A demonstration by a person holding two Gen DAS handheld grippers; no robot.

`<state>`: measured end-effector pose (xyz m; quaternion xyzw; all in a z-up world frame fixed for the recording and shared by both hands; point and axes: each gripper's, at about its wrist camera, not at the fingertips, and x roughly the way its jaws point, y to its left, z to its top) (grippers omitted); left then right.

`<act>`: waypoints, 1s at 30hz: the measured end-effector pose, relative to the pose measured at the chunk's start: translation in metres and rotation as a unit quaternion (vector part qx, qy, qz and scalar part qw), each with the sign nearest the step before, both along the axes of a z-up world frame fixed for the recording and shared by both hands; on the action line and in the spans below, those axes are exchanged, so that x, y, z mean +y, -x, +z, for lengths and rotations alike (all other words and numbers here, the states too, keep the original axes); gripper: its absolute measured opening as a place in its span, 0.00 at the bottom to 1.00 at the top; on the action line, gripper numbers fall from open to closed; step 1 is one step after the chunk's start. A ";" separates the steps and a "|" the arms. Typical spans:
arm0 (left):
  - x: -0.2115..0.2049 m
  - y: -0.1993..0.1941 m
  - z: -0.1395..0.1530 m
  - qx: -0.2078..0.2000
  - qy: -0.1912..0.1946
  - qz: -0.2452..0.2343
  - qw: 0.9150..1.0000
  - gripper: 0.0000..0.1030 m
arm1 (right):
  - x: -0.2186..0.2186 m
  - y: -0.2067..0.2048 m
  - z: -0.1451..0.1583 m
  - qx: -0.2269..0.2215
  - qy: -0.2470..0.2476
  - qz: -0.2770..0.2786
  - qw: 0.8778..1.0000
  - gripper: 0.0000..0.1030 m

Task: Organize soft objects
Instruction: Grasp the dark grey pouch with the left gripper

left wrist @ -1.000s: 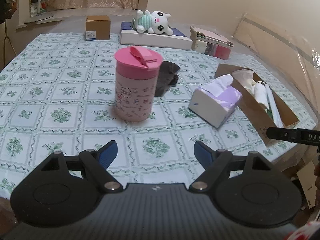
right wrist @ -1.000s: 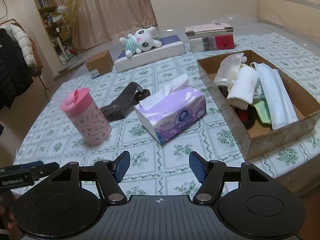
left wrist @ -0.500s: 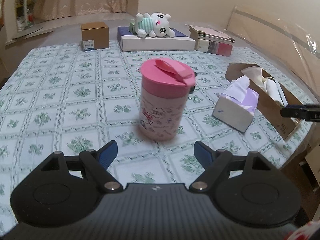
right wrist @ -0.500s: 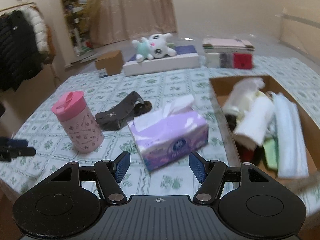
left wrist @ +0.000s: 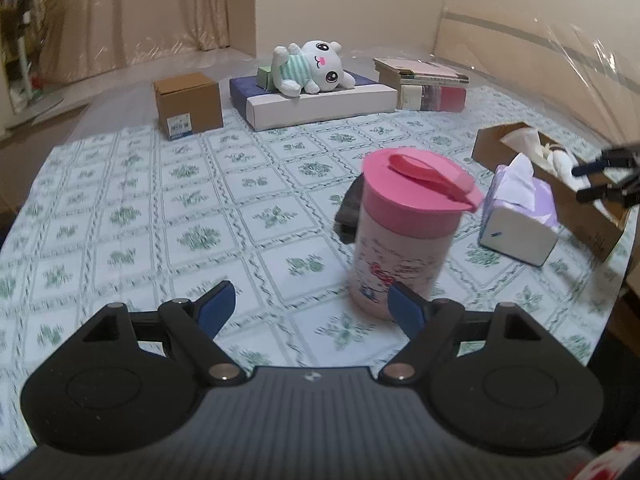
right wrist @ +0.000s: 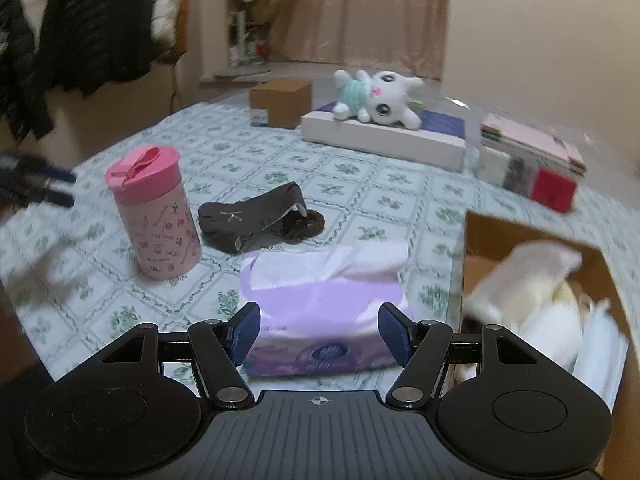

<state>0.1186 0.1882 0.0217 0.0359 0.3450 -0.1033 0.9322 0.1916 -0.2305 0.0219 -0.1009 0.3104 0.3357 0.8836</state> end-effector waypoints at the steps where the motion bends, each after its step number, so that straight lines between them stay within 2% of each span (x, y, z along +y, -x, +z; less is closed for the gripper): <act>1: 0.002 -0.004 0.000 0.001 -0.006 -0.006 1.000 0.79 | 0.002 -0.004 0.001 -0.004 0.006 0.010 1.000 0.63; 8: 0.021 -0.034 0.008 -0.003 -0.046 -0.047 0.998 0.79 | 0.022 -0.033 0.004 -0.028 0.052 0.053 0.997 0.63; 17: 0.029 -0.091 0.010 -0.007 -0.061 -0.091 0.994 0.79 | 0.054 -0.079 0.009 -0.035 0.082 0.087 0.992 0.63; 30: 0.022 -0.181 -0.015 0.021 -0.064 -0.173 0.983 0.79 | 0.095 -0.134 -0.010 0.005 0.099 0.116 0.988 0.63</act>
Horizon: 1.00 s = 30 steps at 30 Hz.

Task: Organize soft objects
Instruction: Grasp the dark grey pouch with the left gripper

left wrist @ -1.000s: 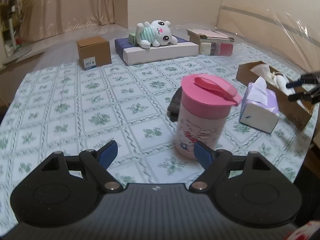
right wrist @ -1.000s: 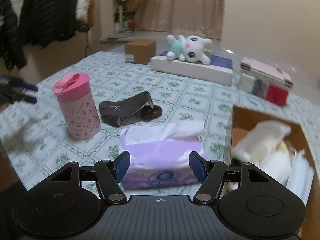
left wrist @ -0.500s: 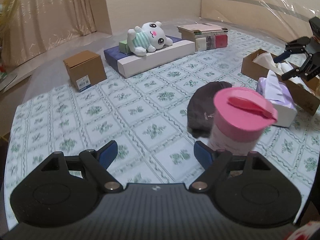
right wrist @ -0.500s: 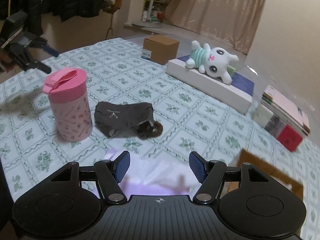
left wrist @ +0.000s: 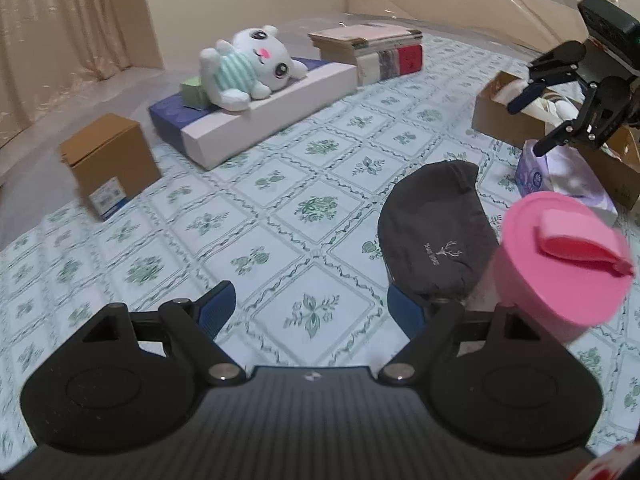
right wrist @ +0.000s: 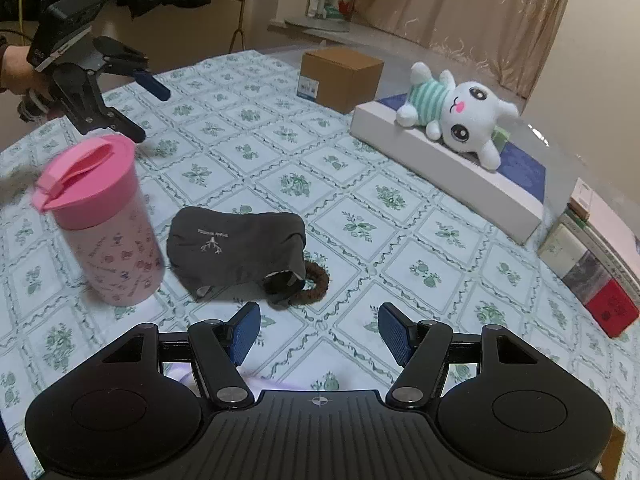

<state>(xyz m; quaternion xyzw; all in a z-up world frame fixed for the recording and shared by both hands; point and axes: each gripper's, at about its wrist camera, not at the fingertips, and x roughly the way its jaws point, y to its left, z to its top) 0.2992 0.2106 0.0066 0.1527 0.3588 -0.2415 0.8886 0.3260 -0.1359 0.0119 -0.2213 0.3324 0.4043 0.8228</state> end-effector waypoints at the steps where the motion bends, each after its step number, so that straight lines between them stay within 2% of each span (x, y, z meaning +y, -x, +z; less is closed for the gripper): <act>1: -0.001 -0.007 -0.004 0.003 0.002 -0.007 1.000 0.79 | 0.003 -0.004 -0.002 0.004 0.000 0.002 1.000 0.63; 11: -0.037 -0.073 -0.027 0.027 0.036 -0.093 0.995 0.79 | 0.025 -0.038 -0.020 0.030 -0.001 0.012 0.999 0.63; 18: -0.073 -0.108 -0.037 0.054 0.052 -0.163 0.984 0.76 | 0.033 -0.057 -0.030 0.039 0.003 0.014 0.999 0.63; 22: -0.096 -0.122 -0.043 0.069 0.055 -0.206 0.974 0.75 | 0.033 -0.063 -0.034 0.044 0.001 0.011 0.999 0.63; 28: -0.124 -0.130 -0.056 0.093 0.029 -0.250 0.963 0.66 | 0.030 -0.070 -0.044 0.050 0.004 0.006 0.999 0.63; 30: -0.129 -0.129 -0.061 0.101 0.015 -0.260 0.960 0.55 | 0.029 -0.071 -0.046 0.050 0.006 0.003 0.999 0.63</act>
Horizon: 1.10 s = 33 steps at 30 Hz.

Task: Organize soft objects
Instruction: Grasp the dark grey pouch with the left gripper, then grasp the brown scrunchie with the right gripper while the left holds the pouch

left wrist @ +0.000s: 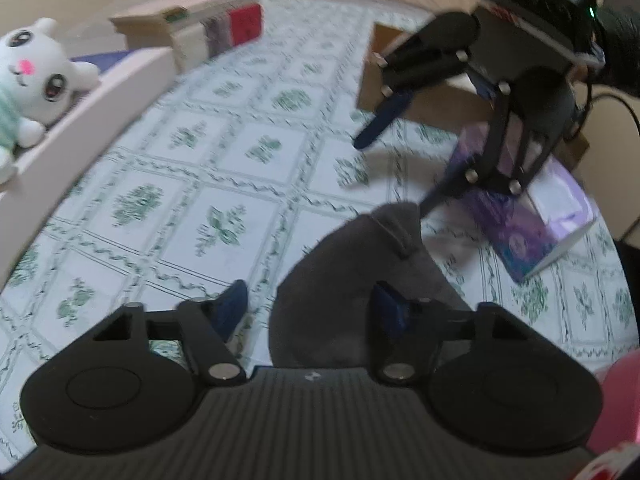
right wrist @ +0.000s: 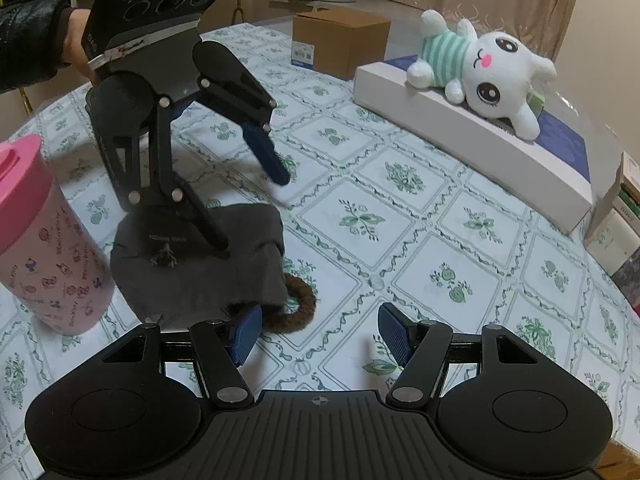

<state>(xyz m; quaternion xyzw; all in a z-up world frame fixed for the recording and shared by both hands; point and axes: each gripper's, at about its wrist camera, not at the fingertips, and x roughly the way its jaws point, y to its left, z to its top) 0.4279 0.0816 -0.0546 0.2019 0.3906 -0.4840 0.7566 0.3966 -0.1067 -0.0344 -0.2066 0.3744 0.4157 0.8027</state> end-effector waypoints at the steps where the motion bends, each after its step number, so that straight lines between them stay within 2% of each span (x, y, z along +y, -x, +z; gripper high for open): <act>1: -0.001 0.001 -0.003 0.003 -0.007 -0.001 1.000 0.51 | 0.000 0.000 -0.001 0.001 0.000 -0.001 1.000 0.63; 3: 0.000 0.004 -0.005 0.007 -0.010 0.001 1.000 0.36 | -0.001 -0.001 -0.003 0.003 0.000 -0.001 1.000 0.63; 4: 0.002 0.005 -0.005 0.007 -0.010 0.004 1.000 0.31 | -0.001 -0.001 -0.004 0.003 0.001 -0.001 1.000 0.63; 6: 0.007 0.006 -0.004 0.008 -0.009 0.015 1.000 0.13 | 0.001 0.000 -0.003 0.003 0.001 0.001 1.000 0.63; 8: 0.019 0.009 0.001 0.010 -0.004 0.026 1.000 0.07 | 0.003 0.000 -0.002 0.005 0.001 0.004 1.000 0.63; 19: 0.099 0.032 0.041 -0.012 0.046 0.113 0.992 0.05 | 0.041 -0.007 -0.004 0.010 0.034 0.056 0.998 0.63; 23: 0.112 0.043 0.041 -0.017 0.037 0.129 0.991 0.05 | 0.059 -0.012 -0.005 0.007 0.035 0.066 0.997 0.63; 27: 0.133 0.048 0.038 -0.015 0.043 0.157 0.987 0.05 | 0.077 -0.018 -0.005 0.000 0.030 0.073 0.997 0.63; 33: 0.151 0.054 0.030 -0.009 0.039 0.195 0.980 0.05 | 0.107 -0.037 -0.022 0.025 0.036 0.080 0.996 0.63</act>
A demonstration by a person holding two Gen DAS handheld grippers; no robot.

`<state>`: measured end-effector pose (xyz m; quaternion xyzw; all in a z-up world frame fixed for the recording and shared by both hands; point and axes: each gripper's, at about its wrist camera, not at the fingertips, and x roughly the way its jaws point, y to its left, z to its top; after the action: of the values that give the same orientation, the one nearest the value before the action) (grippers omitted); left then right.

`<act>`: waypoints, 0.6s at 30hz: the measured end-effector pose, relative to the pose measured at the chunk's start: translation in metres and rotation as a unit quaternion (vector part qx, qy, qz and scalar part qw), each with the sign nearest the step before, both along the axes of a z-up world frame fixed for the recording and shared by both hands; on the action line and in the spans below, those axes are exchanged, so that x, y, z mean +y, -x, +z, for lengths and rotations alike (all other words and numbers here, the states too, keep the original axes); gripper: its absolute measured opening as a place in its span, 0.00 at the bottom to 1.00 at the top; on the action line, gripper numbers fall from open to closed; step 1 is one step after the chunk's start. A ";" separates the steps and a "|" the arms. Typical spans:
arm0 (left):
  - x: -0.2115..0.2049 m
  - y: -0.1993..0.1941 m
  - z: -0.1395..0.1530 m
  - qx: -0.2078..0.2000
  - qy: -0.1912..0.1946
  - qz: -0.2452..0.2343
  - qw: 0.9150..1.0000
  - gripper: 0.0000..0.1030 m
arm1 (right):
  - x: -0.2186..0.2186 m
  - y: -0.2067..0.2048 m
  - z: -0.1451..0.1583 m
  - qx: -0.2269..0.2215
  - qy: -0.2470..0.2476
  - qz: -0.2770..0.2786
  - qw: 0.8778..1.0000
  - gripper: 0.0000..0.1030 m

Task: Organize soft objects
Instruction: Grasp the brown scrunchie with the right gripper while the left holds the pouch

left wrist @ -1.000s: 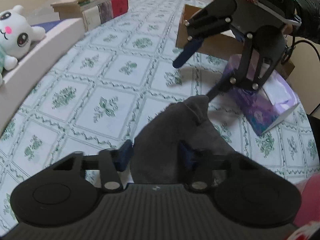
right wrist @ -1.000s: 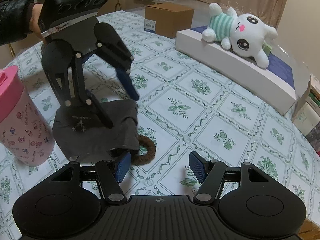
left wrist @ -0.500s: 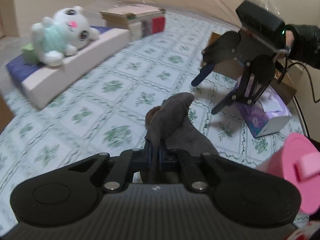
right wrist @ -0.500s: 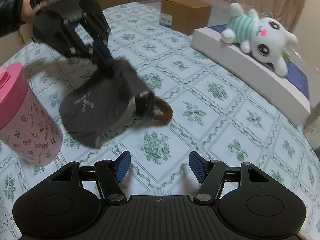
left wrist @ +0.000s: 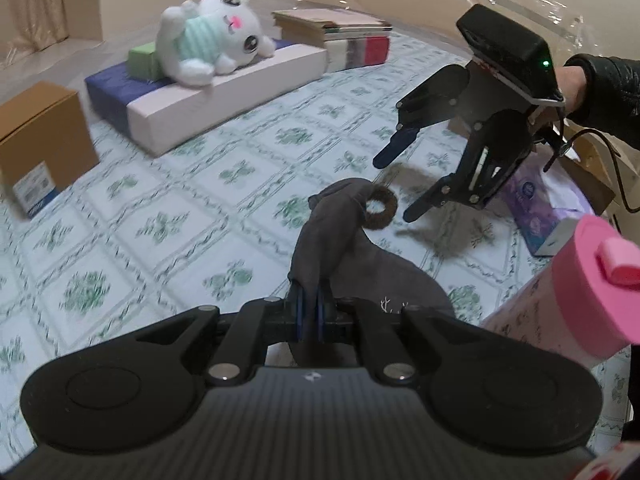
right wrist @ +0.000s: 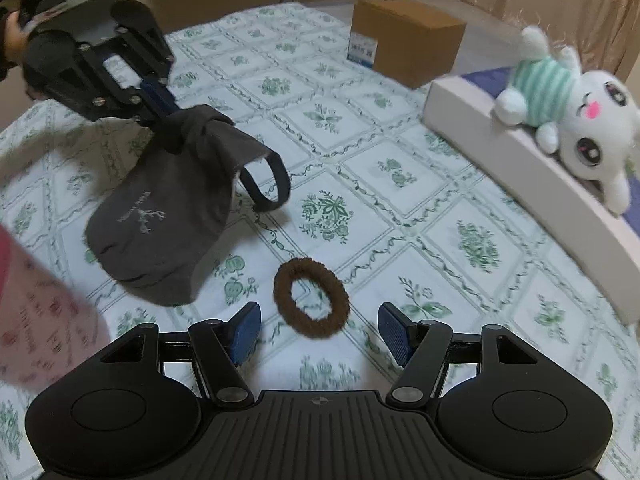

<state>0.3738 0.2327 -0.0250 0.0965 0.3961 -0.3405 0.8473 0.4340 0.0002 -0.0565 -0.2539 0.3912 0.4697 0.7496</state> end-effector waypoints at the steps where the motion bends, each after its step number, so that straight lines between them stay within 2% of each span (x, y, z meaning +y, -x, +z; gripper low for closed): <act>1: 0.001 0.000 -0.002 0.002 0.000 0.005 1.000 0.05 | 0.003 -0.003 -0.004 0.004 0.003 0.001 1.000 0.63; 4: 0.006 0.002 -0.006 0.004 0.002 0.024 1.000 0.05 | 0.012 -0.009 -0.013 0.015 0.008 0.000 1.000 0.63; 6: 0.009 0.003 -0.007 0.004 0.005 0.040 0.999 0.05 | 0.013 -0.009 -0.015 0.018 0.003 -0.004 1.000 0.57; 8: 0.012 0.005 -0.008 0.006 0.006 0.059 0.998 0.05 | 0.012 -0.008 -0.014 0.022 -0.008 -0.009 1.000 0.28; 9: 0.013 0.006 -0.008 0.007 0.005 0.068 0.998 0.05 | 0.012 -0.006 -0.013 0.020 -0.008 -0.012 1.000 0.20; 10: 0.013 0.008 -0.007 0.006 0.004 0.079 0.997 0.05 | 0.012 -0.003 -0.011 0.017 -0.006 -0.014 1.000 0.17; 14: 0.015 0.020 -0.002 0.000 0.012 0.114 0.993 0.05 | 0.011 0.010 -0.005 -0.004 0.010 -0.027 1.000 0.16; 18: 0.019 0.041 0.010 -0.009 0.012 0.173 0.985 0.05 | -0.003 0.028 0.013 -0.013 0.001 -0.061 0.998 0.16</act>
<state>0.3329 0.2514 -0.0153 0.0193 0.3953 -0.1932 0.8978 0.4064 -0.0028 -0.0432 -0.2362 0.3967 0.4195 0.7815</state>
